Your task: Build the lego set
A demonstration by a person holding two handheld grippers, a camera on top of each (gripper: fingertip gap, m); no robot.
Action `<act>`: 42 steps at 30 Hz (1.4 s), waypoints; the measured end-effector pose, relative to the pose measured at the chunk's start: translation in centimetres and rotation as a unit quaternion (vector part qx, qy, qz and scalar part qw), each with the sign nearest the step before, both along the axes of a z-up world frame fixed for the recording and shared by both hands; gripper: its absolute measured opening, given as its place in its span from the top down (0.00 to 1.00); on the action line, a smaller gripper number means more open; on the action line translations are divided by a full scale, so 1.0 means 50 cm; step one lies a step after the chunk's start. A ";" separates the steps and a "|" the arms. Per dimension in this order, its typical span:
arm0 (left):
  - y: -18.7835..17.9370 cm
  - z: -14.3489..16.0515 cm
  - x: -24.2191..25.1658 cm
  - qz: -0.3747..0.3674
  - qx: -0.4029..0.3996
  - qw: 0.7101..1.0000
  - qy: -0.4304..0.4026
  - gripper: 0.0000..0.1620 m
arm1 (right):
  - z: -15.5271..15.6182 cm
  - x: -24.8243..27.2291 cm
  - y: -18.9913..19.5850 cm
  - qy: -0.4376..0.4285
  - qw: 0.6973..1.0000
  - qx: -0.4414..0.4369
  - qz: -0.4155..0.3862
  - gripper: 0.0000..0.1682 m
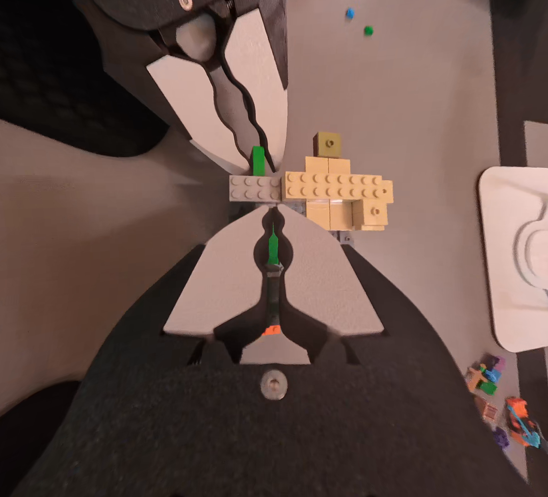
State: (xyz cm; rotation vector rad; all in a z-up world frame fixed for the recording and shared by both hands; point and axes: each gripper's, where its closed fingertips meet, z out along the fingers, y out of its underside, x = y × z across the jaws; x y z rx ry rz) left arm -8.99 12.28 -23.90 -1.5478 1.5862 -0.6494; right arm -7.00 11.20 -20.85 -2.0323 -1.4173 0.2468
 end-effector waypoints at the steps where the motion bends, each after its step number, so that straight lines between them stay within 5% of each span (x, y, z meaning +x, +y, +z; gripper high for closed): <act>1: 0.000 0.000 0.000 -0.002 0.001 1.000 -0.002 0.92 | -0.007 0.002 0.000 -0.004 1.000 -0.007 -0.001 1.00; 30: -0.006 -0.002 0.011 -0.012 -0.010 1.000 -0.017 0.92 | -0.016 0.005 -0.002 -0.134 0.989 -0.049 0.029 1.00; 38: -0.004 -0.001 0.011 -0.011 -0.008 1.000 -0.018 0.92 | -0.015 0.005 0.000 -0.129 0.990 -0.041 0.024 1.00; 42: -0.011 -0.001 0.013 -0.015 -0.014 1.000 -0.022 0.92 | 0.038 0.002 -0.006 -0.041 0.999 -0.020 0.002 1.00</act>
